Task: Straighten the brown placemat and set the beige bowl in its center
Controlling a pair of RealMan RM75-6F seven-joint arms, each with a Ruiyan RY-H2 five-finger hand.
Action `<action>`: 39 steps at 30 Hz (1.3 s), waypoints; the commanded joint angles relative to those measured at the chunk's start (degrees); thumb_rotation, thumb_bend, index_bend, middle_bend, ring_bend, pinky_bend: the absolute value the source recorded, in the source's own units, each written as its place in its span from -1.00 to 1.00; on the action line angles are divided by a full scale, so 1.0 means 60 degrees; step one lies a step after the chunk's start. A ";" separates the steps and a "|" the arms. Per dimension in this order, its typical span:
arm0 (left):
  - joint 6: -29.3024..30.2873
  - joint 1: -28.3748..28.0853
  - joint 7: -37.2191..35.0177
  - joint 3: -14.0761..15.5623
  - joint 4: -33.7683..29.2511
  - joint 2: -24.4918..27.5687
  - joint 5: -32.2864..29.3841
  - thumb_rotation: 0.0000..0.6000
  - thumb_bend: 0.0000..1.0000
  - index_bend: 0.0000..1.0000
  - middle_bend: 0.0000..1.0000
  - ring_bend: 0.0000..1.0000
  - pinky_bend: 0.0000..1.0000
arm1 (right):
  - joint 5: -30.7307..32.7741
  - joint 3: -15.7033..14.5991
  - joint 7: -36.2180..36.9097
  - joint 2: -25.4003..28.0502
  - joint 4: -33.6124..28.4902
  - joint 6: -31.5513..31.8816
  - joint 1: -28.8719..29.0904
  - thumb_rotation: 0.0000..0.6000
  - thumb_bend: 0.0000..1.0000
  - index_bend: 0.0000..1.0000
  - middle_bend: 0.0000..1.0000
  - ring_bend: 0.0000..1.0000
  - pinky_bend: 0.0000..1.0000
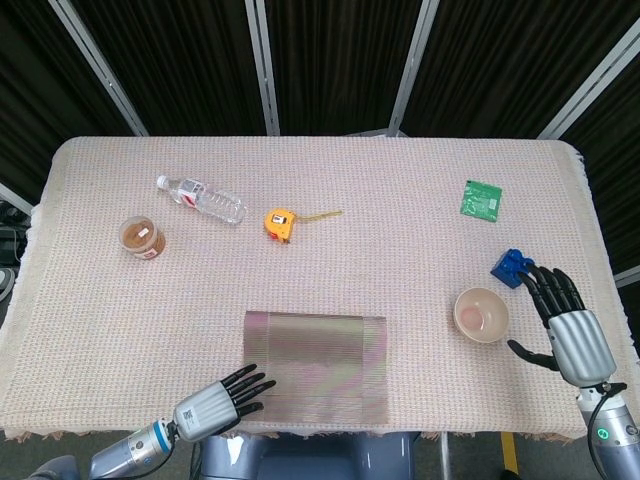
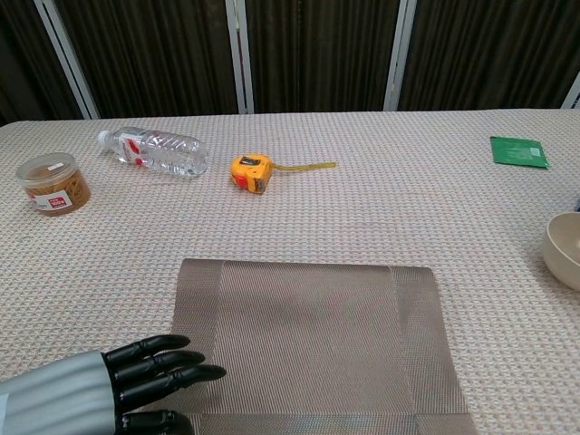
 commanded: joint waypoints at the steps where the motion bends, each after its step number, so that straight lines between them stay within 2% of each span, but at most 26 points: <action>1: 0.0109 0.0006 0.0016 0.0047 0.0067 -0.0010 -0.0018 1.00 -0.05 -0.44 -1.00 -1.00 -1.00 | 0.0003 0.0009 -0.0004 -0.0001 0.0004 -0.0003 -0.0010 1.00 -0.90 -1.00 -1.00 -1.00 -1.00; 14: 0.0423 -0.0042 0.0147 0.0246 -0.0134 0.0395 -0.0149 1.00 -0.05 -0.44 -1.00 -1.00 -1.00 | -0.0021 0.0053 -0.0021 0.0012 -0.0029 -0.0033 -0.0039 1.00 -0.90 -1.00 -1.00 -1.00 -1.00; 30: 0.0063 -0.0157 0.0275 0.0333 -0.0018 -0.0069 -0.0317 1.00 -0.03 -0.43 -1.00 -1.00 -1.00 | -0.0003 0.0119 0.0060 0.0039 -0.0017 -0.0031 -0.0073 1.00 -0.90 -1.00 -1.00 -1.00 -1.00; 39: 0.0229 -0.0187 0.0255 0.0242 0.0030 -0.0262 -0.0427 1.00 -0.01 -0.16 -1.00 -1.00 -1.00 | -0.0064 0.0133 0.0124 0.0043 0.0012 0.0017 -0.0089 1.00 -0.90 -1.00 -1.00 -1.00 -1.00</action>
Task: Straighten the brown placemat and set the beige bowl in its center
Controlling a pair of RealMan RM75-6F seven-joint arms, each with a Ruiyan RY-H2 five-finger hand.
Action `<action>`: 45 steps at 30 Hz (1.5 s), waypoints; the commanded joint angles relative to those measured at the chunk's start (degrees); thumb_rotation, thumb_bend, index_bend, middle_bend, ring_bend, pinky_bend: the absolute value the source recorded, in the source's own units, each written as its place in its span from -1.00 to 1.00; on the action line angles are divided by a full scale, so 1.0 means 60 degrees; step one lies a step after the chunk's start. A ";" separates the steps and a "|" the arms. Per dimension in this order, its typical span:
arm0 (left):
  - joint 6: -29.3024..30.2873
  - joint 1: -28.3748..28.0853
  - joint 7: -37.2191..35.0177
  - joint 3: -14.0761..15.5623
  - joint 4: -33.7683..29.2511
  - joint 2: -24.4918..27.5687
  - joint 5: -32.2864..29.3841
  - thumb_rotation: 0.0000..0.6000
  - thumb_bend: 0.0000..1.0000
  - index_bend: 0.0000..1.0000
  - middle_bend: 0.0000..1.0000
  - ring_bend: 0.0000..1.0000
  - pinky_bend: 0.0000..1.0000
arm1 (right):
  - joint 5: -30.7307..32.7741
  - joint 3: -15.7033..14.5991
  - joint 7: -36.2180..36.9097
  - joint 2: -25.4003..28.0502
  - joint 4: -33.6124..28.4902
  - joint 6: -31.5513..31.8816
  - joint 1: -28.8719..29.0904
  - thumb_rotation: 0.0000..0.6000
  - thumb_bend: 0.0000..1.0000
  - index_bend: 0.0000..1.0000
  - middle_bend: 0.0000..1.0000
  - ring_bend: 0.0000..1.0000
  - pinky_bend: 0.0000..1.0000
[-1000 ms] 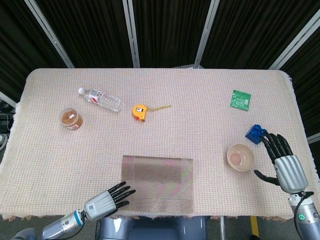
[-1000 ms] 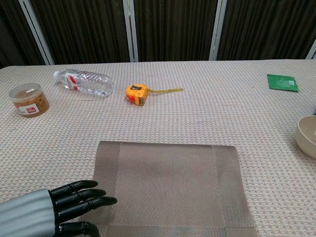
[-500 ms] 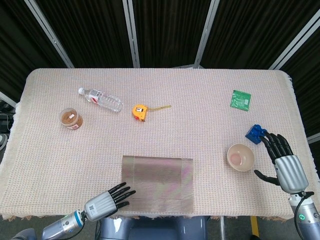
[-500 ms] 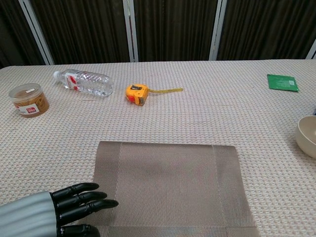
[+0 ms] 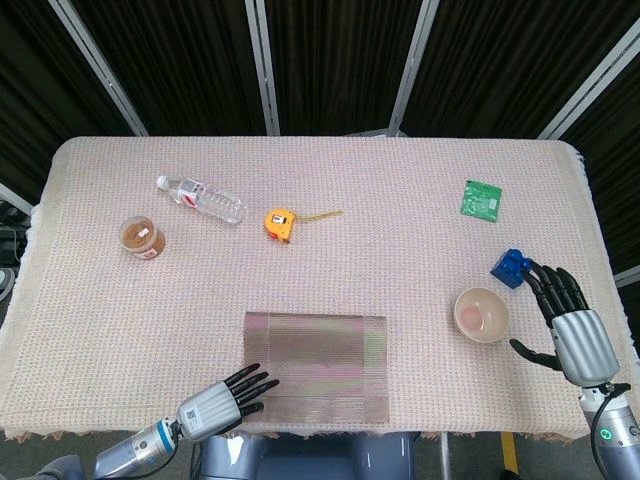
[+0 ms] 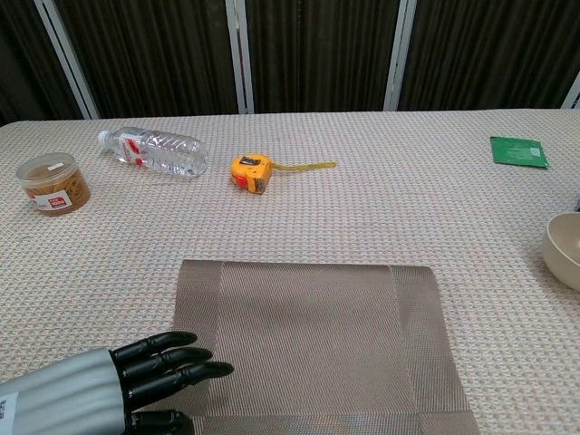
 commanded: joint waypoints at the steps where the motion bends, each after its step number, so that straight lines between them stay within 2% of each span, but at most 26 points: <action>1: 0.0048 -0.0005 -0.0054 -0.0037 0.0010 -0.0050 -0.0053 1.00 -0.01 -0.14 -1.00 -1.00 -1.00 | -0.0015 0.0002 0.0006 -0.0002 0.0008 0.0010 -0.0002 1.00 -0.90 -1.00 -1.00 -1.00 -1.00; 14: 0.0130 -0.0066 -0.0168 -0.0061 -0.0043 -0.0159 -0.0175 1.00 0.03 0.21 -1.00 -1.00 -1.00 | -0.0058 0.0007 0.0005 -0.0029 0.0038 0.0017 -0.0009 1.00 -0.90 -1.00 -1.00 -1.00 -1.00; 21: 0.0286 -0.0120 -0.0274 -0.0204 -0.0211 -0.0139 -0.0299 1.00 0.03 0.27 -1.00 -1.00 -1.00 | -0.0064 0.0021 0.0006 -0.0029 0.0038 0.0037 -0.0020 1.00 -0.90 -1.00 -1.00 -1.00 -1.00; 26: 0.0503 -0.0313 -0.0490 -0.0573 -0.0777 0.0020 -0.0497 1.00 0.04 0.31 -1.00 -1.00 -1.00 | -0.0073 0.0027 -0.0022 -0.0035 0.0037 0.0046 -0.0025 1.00 -0.90 -1.00 -1.00 -1.00 -1.00; 29: 0.0559 -0.0507 -0.0719 -0.0952 -0.1365 0.0223 -0.0751 1.00 0.04 0.35 -1.00 -1.00 -1.00 | -0.0079 0.0028 -0.0032 -0.0035 0.0027 0.0056 -0.0031 1.00 -0.90 -1.00 -1.00 -1.00 -1.00; 34: 0.0339 -0.1129 -0.1036 -0.2141 -0.2562 0.0776 -0.1517 1.00 0.04 0.37 -1.00 -1.00 -1.00 | -0.0091 0.0039 -0.0097 -0.0052 0.0000 0.0054 -0.0022 1.00 -0.90 -1.00 -1.00 -1.00 -1.00; 40: -0.1110 -0.2058 -0.1296 -0.3876 -0.3883 0.1628 -0.3272 1.00 0.04 0.38 -1.00 -1.00 -1.00 | -0.0056 0.0102 -0.0168 -0.0083 -0.0046 0.0030 0.0018 1.00 -0.91 -1.00 -1.00 -1.00 -1.00; 45: -0.2443 -0.2715 -0.1027 -0.5369 -0.3710 0.2099 -0.5132 1.00 0.05 0.39 -1.00 -1.00 -1.00 | -0.0013 0.0167 -0.0204 -0.0091 -0.0063 -0.0001 0.0063 1.00 -0.90 -1.00 -1.00 -1.00 -1.00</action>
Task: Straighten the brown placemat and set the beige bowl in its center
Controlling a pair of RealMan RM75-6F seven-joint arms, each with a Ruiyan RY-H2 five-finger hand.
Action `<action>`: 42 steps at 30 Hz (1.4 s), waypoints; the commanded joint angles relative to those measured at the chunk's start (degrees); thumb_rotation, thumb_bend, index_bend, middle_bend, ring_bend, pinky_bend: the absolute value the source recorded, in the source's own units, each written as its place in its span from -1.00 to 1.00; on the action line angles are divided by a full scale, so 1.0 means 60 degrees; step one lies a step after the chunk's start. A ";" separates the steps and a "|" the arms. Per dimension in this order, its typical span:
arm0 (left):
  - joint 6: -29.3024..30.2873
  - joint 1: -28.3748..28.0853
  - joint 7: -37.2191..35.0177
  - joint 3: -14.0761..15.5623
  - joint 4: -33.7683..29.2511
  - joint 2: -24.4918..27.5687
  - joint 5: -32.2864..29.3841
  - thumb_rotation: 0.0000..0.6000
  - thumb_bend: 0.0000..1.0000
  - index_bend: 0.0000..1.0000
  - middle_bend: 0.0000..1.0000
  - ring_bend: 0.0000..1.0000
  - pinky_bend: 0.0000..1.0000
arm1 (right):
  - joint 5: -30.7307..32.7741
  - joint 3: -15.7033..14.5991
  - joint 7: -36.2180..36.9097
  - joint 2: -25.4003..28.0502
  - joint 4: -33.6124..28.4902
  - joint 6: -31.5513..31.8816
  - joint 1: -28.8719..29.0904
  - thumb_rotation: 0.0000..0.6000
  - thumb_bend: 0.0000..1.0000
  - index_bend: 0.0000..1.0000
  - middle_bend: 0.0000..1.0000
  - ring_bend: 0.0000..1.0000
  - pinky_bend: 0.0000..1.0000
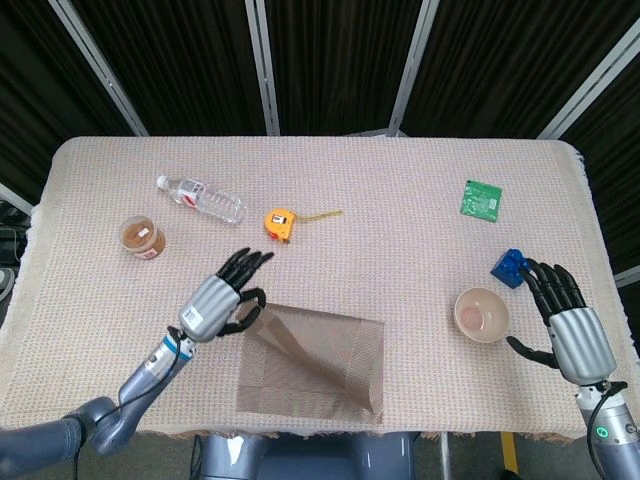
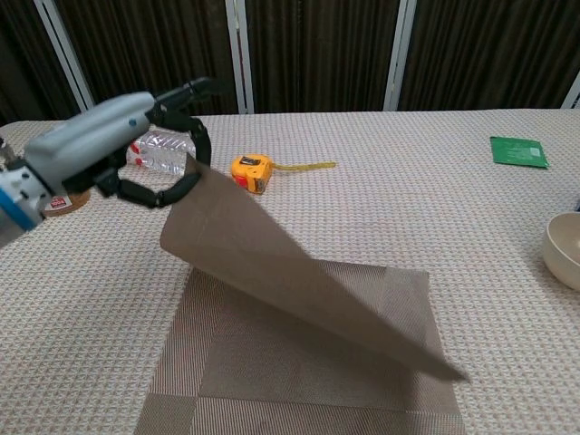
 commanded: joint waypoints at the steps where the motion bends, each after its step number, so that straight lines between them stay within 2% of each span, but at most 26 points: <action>1: -0.1301 -0.0726 0.0139 -0.1409 0.0157 0.0529 -0.1754 1.00 0.05 0.39 -1.00 -1.00 -1.00 | 0.0045 0.0025 -0.0037 -0.0014 0.0017 -0.0046 0.0022 1.00 -0.90 -1.00 -1.00 -1.00 -1.00; 7: -0.2295 -0.0994 0.0047 -0.2035 0.1403 0.0576 -0.3175 1.00 0.05 0.39 -1.00 -1.00 -1.00 | 0.0250 0.0076 -0.0077 -0.0071 0.0098 -0.0249 0.0069 1.00 -0.90 -1.00 -1.00 -1.00 -1.00; 12: -0.2793 -0.1024 -0.0247 -0.1996 0.2404 0.0425 -0.3648 1.00 0.05 0.38 -1.00 -1.00 -1.00 | 0.0349 0.0091 -0.0125 -0.0124 0.0159 -0.0370 0.0096 1.00 -0.90 -1.00 -1.00 -1.00 -1.00; 14: -0.2848 -0.1015 -0.0295 -0.1903 0.2709 0.0361 -0.3646 1.00 0.05 0.30 -1.00 -1.00 -1.00 | 0.0372 0.0094 -0.0139 -0.0141 0.0174 -0.0403 0.0104 1.00 -0.90 -1.00 -1.00 -1.00 -1.00; 16: -0.2934 -0.0996 -0.0439 -0.1794 0.3013 0.0276 -0.3652 1.00 0.03 -0.09 -1.00 -1.00 -1.00 | 0.0401 0.0093 -0.0142 -0.0163 0.0185 -0.0460 0.0121 1.00 -0.90 -1.00 -1.00 -1.00 -1.00; 17: -0.2959 -0.0992 -0.0470 -0.1769 0.3075 0.0262 -0.3654 1.00 -0.08 -0.48 -1.00 -1.00 -1.00 | 0.0407 0.0091 -0.0142 -0.0168 0.0188 -0.0476 0.0126 1.00 -0.90 -1.00 -1.00 -1.00 -1.00; 18: -0.3007 -0.0989 -0.0500 -0.1716 0.3189 0.0243 -0.3651 1.00 -0.20 -0.76 -1.00 -1.00 -1.00 | 0.0418 0.0089 -0.0142 -0.0178 0.0192 -0.0505 0.0135 1.00 -0.90 -1.00 -1.00 -1.00 -1.00; 19: -0.3088 -0.0987 -0.0494 -0.1652 0.3268 0.0247 -0.3654 1.00 -0.31 -0.93 -1.00 -1.00 -1.00 | 0.0425 0.0085 -0.0146 -0.0187 0.0198 -0.0531 0.0143 1.00 -0.90 -1.00 -1.00 -1.00 -1.00; 20: -0.3185 -0.0980 -0.0487 -0.1600 0.3283 0.0274 -0.3679 1.00 -0.45 -1.00 -1.00 -1.00 -1.00 | 0.0427 0.0081 -0.0152 -0.0193 0.0206 -0.0548 0.0148 1.00 -0.90 -1.00 -1.00 -1.00 -1.00; 22: -0.3274 -0.0931 -0.0425 -0.1545 0.3175 0.0403 -0.3746 1.00 -0.54 -1.00 -1.00 -1.00 -1.00 | 0.0418 0.0073 -0.0165 -0.0206 0.0220 -0.0562 0.0154 1.00 -0.90 -1.00 -1.00 -1.00 -1.00; 26: -0.2682 -0.0627 -0.0100 -0.1468 0.2671 0.0814 -0.3632 1.00 -0.55 -1.00 -1.00 -1.00 -1.00 | 0.0356 0.0038 -0.0179 -0.0205 0.0216 -0.0543 0.0149 1.00 -0.90 -1.00 -1.00 -1.00 -1.00; 30: -0.1668 0.0013 0.0545 -0.1308 0.1631 0.1634 -0.3453 1.00 -0.55 -1.00 -1.00 -1.00 -1.00 | 0.0106 -0.0100 -0.0279 -0.0198 0.0190 -0.0560 0.0178 1.00 -0.90 -1.00 -1.00 -1.00 -1.00; 34: -0.0415 0.0991 0.1465 -0.1072 0.0082 0.2734 -0.3406 1.00 -0.55 -1.00 -1.00 -1.00 -1.00 | -0.0568 -0.0413 -0.0662 -0.0157 0.0118 -0.0791 0.0404 1.00 -0.90 -1.00 -1.00 -1.00 -1.00; 37: 0.0559 0.1897 0.2219 -0.0775 -0.1462 0.3684 -0.3445 1.00 -0.55 -1.00 -1.00 -1.00 -1.00 | -0.1250 -0.0655 -0.1139 -0.0073 -0.0093 -0.1231 0.0797 1.00 -0.90 -1.00 -1.00 -1.00 -1.00; 42: 0.1701 0.2928 0.3205 -0.0276 -0.3094 0.4550 -0.3381 1.00 -0.55 -1.00 -1.00 -1.00 -1.00 | -0.2010 -0.0909 -0.1415 0.0086 -0.0723 -0.2360 0.1636 1.00 -0.90 -1.00 -1.00 -1.00 -1.00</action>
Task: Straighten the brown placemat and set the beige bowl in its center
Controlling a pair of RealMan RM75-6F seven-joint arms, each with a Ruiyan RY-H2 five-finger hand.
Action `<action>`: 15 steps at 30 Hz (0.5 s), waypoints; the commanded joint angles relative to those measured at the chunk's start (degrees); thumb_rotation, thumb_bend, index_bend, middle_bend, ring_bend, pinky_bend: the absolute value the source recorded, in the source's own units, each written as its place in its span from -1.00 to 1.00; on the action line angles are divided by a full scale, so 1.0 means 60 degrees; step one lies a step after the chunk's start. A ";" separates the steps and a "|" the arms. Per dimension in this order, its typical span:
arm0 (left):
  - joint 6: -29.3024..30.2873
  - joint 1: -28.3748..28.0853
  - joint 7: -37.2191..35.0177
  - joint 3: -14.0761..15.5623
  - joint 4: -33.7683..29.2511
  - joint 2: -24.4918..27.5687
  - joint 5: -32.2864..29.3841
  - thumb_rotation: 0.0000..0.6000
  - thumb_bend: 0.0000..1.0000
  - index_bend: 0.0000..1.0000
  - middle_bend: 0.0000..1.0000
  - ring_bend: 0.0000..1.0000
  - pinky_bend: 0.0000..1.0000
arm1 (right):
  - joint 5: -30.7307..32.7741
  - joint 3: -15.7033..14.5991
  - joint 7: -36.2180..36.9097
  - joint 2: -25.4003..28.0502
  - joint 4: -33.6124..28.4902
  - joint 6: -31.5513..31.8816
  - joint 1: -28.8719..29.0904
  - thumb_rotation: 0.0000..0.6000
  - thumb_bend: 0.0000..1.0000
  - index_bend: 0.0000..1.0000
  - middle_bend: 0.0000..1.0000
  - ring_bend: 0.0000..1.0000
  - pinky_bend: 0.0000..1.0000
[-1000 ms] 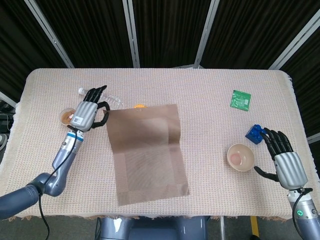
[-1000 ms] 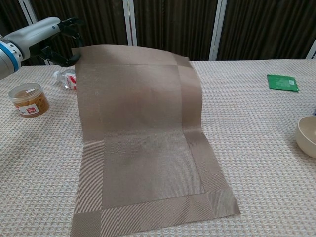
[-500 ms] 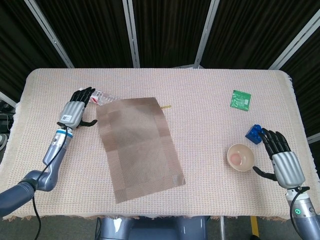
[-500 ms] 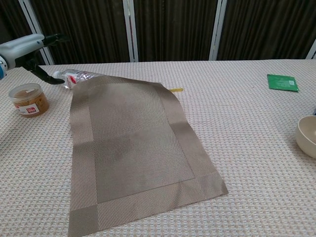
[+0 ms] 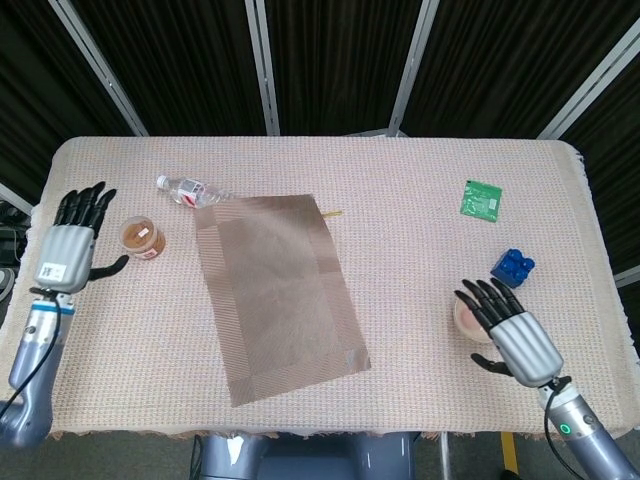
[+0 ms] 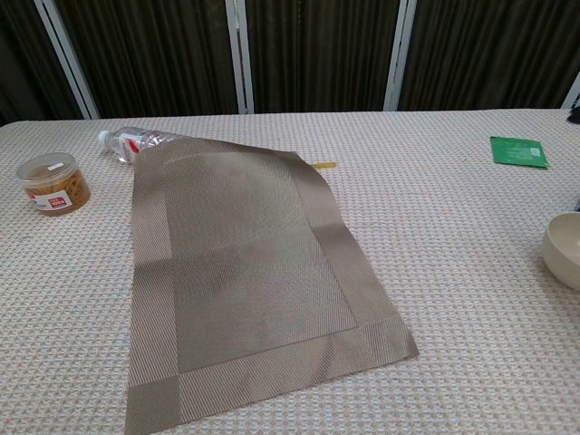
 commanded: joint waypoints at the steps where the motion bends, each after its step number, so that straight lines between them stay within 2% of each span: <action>1: 0.1331 0.1221 0.1258 0.0639 -0.1655 0.1078 0.0116 1.00 -0.55 -1.00 -1.00 -1.00 -1.00 | -0.0592 -0.0229 -0.0306 0.0145 -0.0556 -0.1046 0.0798 1.00 -0.90 -1.00 -1.00 -1.00 -1.00; 6: 0.1991 0.1753 0.1899 0.1025 -0.2480 0.1299 0.0416 1.00 -0.56 -1.00 -1.00 -1.00 -1.00 | -0.0834 -0.0244 -0.0727 0.0016 -0.0887 -0.2371 0.1638 1.00 -0.90 -1.00 -1.00 -1.00 -1.00; 15: 0.2085 0.2119 0.2162 0.1374 -0.3127 0.1452 0.0543 1.00 -0.71 -1.00 -1.00 -1.00 -1.00 | -0.0793 -0.0102 -0.1151 -0.0705 -0.0943 -0.4038 0.2754 1.00 -0.91 -1.00 -1.00 -1.00 -1.00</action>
